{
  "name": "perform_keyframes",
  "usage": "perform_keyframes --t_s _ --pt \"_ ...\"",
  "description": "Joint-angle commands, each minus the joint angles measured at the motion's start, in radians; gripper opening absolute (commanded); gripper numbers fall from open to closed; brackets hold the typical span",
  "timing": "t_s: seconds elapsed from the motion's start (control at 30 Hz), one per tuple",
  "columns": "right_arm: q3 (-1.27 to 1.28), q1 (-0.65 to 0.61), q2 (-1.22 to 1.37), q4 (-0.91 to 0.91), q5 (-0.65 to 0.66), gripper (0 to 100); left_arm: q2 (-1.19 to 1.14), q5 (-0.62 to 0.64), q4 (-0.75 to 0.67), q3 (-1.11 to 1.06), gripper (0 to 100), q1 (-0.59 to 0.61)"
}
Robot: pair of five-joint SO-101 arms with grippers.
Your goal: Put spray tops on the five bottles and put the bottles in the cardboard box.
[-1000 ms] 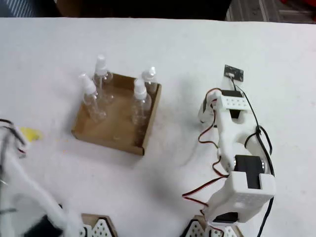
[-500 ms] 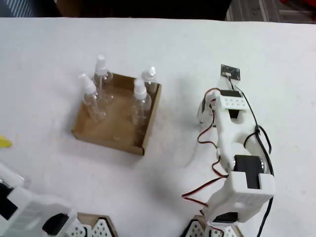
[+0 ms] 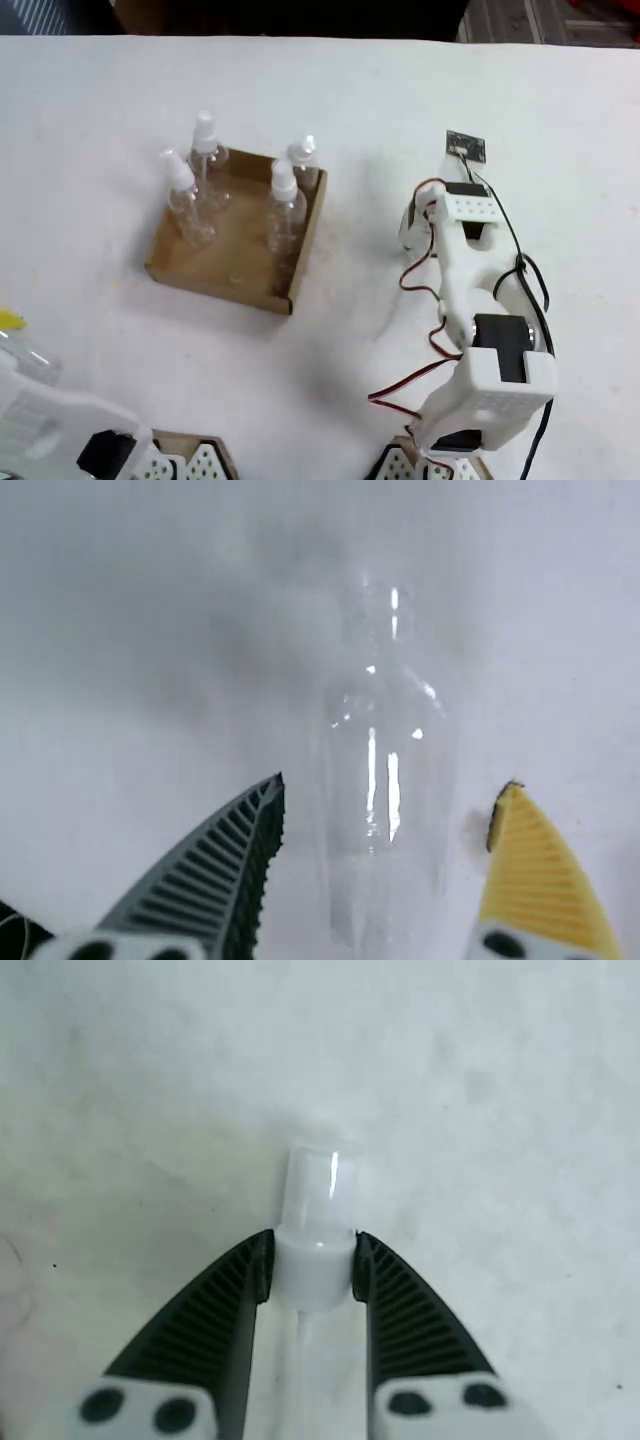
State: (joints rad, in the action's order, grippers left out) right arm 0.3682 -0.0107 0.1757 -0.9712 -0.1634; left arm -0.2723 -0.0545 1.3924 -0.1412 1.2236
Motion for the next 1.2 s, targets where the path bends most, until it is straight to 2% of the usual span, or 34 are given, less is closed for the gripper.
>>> perform_keyframes --t_s 0.0,0.33,0.53,0.6,0.73,0.8,0.97,1.07,1.17 --pt "-0.041 -0.010 -0.008 0.012 0.014 1.7 -0.033 -0.012 -0.061 0.051 31 0.007" --pt "-0.040 -0.010 -0.007 0.012 0.014 1.7 -0.097 0.020 -0.207 0.048 31 0.004" --pt "-0.040 -0.010 -0.007 0.012 0.014 1.7 -0.094 0.018 -0.284 -0.063 30 -0.028" --pt "-0.040 -0.008 -0.007 0.012 0.014 1.7 -0.087 0.018 -0.310 -0.110 24 -0.042" --pt "-0.040 -0.008 -0.007 0.012 0.014 1.7 -0.087 0.015 -0.336 -0.133 1 -0.065" --pt "-0.040 -0.008 -0.007 0.012 0.014 1.7 -0.085 0.017 -0.342 -0.132 3 -0.067" --pt "-0.040 -0.002 -0.016 0.012 0.012 1.7 -0.019 0.017 -0.316 -0.095 2 -0.068" --pt "-0.071 -0.008 -0.036 0.002 0.011 1.7 0.091 0.014 -0.210 -0.044 2 -0.107" --pt "-0.129 -0.012 -0.117 -0.071 0.012 1.7 0.234 -0.048 -0.100 -0.005 2 -0.189"
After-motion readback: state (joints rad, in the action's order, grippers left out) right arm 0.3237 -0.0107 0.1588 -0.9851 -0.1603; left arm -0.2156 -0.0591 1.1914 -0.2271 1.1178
